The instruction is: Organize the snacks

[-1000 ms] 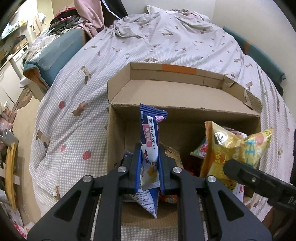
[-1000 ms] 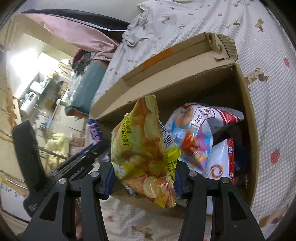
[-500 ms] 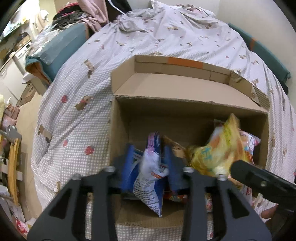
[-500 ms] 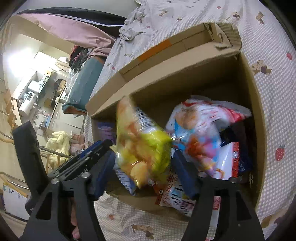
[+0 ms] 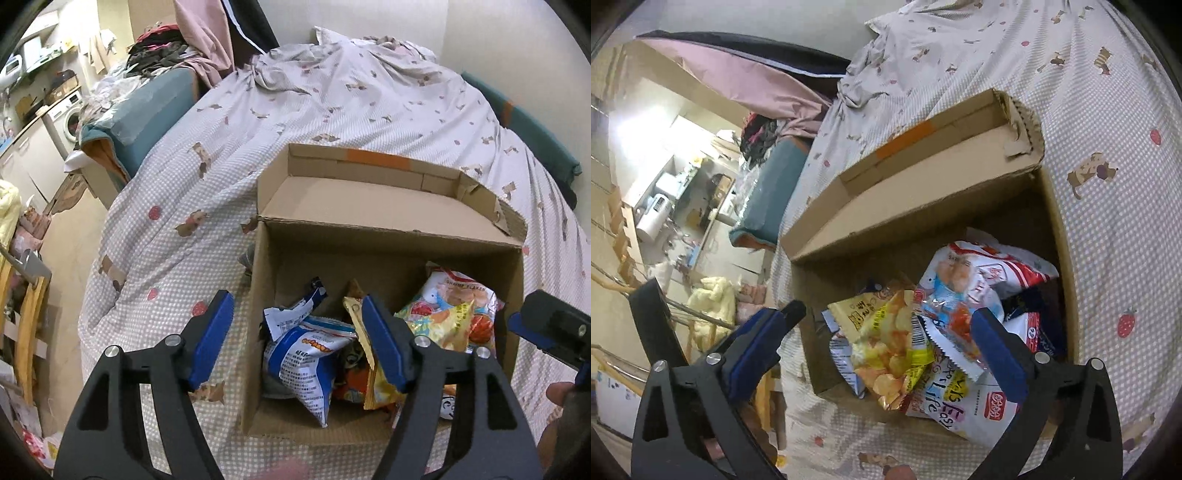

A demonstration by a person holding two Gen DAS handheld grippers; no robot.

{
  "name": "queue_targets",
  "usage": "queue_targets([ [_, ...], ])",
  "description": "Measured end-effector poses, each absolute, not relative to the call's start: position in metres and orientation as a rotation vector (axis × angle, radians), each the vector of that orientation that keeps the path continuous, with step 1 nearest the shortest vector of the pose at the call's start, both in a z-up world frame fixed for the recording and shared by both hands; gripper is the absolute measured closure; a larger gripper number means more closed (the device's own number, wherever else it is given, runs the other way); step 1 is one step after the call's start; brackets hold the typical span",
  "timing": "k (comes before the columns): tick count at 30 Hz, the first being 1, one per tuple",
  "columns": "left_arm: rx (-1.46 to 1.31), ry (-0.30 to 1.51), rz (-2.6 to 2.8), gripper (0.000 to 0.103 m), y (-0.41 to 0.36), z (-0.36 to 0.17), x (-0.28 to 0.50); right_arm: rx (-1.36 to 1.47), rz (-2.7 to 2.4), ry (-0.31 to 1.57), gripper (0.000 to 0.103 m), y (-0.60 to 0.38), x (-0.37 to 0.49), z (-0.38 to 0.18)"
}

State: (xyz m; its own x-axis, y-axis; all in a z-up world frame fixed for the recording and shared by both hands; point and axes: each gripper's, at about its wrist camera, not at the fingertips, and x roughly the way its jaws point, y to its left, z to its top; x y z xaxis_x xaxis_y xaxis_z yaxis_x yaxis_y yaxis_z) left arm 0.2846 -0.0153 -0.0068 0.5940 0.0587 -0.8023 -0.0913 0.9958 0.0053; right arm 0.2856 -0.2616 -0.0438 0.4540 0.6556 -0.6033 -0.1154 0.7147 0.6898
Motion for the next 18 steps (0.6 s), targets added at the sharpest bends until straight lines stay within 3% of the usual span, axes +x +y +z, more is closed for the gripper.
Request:
queue_targets([
  [6,-0.071,0.882,0.086,0.033,-0.010,0.010,0.266,0.553,0.512,0.898,0.000,-0.262,0.267,-0.018],
  [10,-0.087,0.836,0.079,0.018,-0.005,0.023,0.248,0.487,0.485,0.844,0.000,-0.262,0.248,-0.005],
  [15,-0.094,0.796,0.056,0.015,0.003,0.036,0.220,0.435,0.454,0.791,0.000,-0.263,0.228,0.007],
  [18,-0.107,0.769,0.035,0.000,0.008,0.040,0.202,0.390,0.431,0.764,0.000,-0.262,0.212,0.011],
])
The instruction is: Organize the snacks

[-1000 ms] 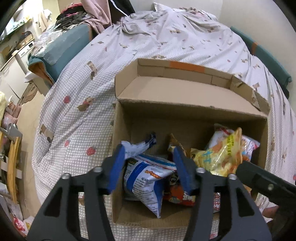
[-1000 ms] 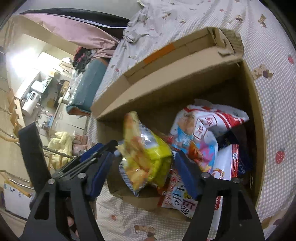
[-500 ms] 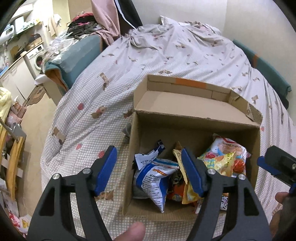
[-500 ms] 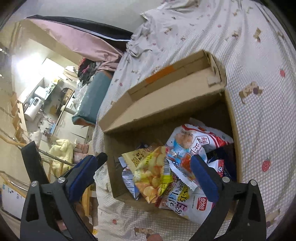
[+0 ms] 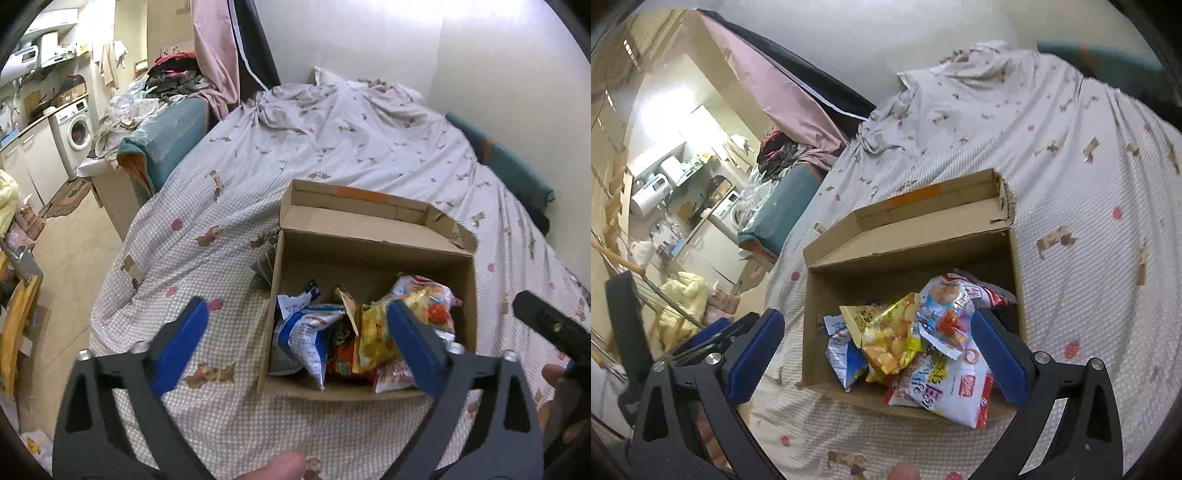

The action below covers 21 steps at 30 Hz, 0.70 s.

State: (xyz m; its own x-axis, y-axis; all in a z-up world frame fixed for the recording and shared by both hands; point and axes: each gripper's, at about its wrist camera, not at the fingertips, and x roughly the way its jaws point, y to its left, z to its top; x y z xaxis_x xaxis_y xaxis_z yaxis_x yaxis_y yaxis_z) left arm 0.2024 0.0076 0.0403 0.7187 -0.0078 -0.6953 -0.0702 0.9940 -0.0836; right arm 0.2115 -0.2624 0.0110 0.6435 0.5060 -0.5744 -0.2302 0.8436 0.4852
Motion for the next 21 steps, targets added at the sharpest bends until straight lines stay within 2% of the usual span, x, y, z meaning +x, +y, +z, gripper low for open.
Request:
queue_targets([
  [15,-0.065,0.708,0.028,0.000,0.026,0.041,0.122,0.254,0.284,0.719,0.000,-0.265,0.133,0.009],
  [21,-0.159,0.736,0.015,0.000,0.038,0.033,0.091,0.211,0.258,0.718,0.000,-0.262,0.100,0.006],
])
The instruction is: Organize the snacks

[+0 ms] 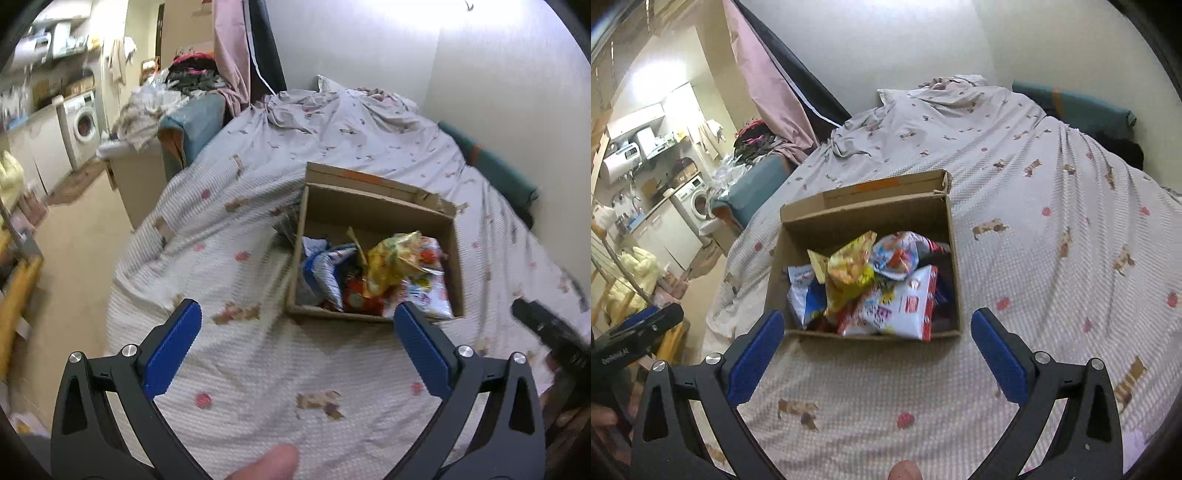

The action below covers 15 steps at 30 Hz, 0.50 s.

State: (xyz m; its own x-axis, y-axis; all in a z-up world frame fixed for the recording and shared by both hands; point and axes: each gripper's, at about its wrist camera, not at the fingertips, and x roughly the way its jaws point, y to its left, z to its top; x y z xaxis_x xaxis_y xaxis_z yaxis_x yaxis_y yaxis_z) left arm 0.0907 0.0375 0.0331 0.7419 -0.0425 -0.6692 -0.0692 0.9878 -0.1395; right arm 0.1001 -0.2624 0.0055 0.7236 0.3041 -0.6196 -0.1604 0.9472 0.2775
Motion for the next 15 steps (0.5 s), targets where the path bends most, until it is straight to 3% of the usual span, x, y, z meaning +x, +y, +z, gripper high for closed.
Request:
queue_targets([
  [5,-0.096,0.666,0.038,0.000,0.030,0.029,0.078,0.172,0.233,0.687,0.000,-0.255,0.085,0.003],
  [15,-0.084,0.730,0.051,0.000,0.025,0.008,0.084,0.090,0.206,0.683,0.000,-0.236,0.090,-0.014],
])
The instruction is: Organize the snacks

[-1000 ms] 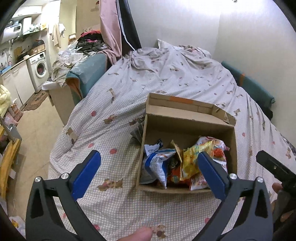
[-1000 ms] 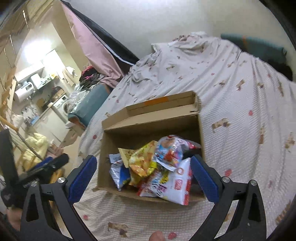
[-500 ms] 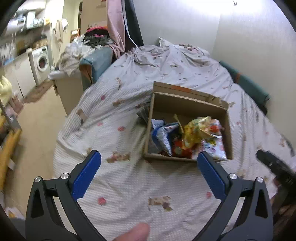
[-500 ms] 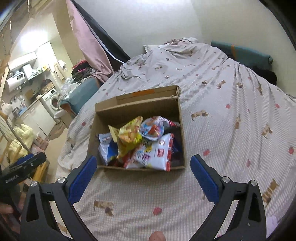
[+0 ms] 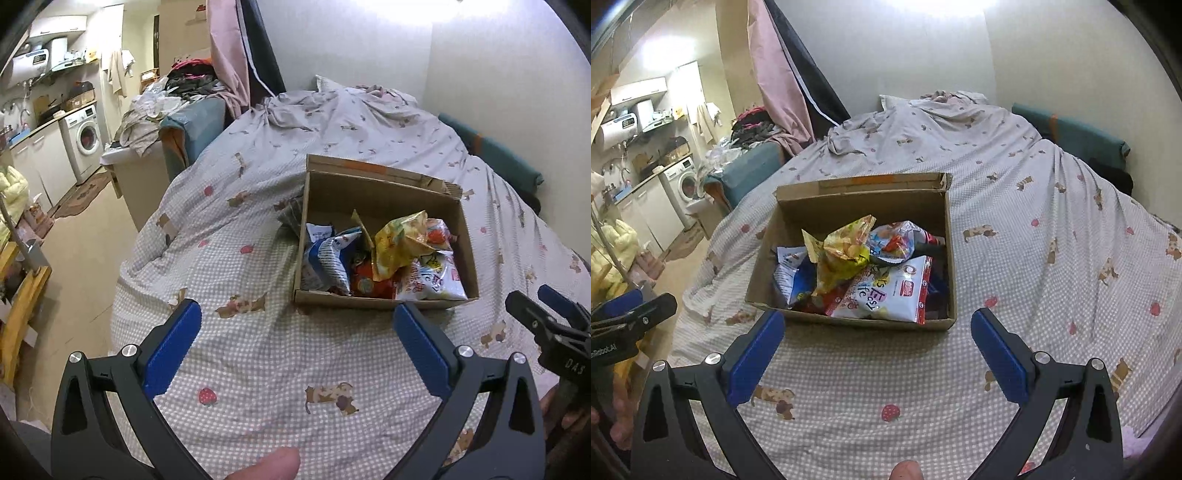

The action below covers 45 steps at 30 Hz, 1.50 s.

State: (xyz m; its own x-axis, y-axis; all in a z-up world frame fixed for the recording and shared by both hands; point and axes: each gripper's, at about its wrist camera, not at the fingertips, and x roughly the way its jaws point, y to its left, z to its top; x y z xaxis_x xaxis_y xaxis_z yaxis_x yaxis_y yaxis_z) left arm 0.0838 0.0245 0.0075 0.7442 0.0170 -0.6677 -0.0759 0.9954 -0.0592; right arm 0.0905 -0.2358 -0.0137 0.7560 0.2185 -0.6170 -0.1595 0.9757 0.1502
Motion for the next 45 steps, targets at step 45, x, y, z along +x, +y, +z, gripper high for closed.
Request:
queue_targets([
  [45,-0.040,0.736,0.020,0.000,0.011,0.005,0.081,0.049,0.172,0.671,0.000,-0.231,0.093,-0.017],
])
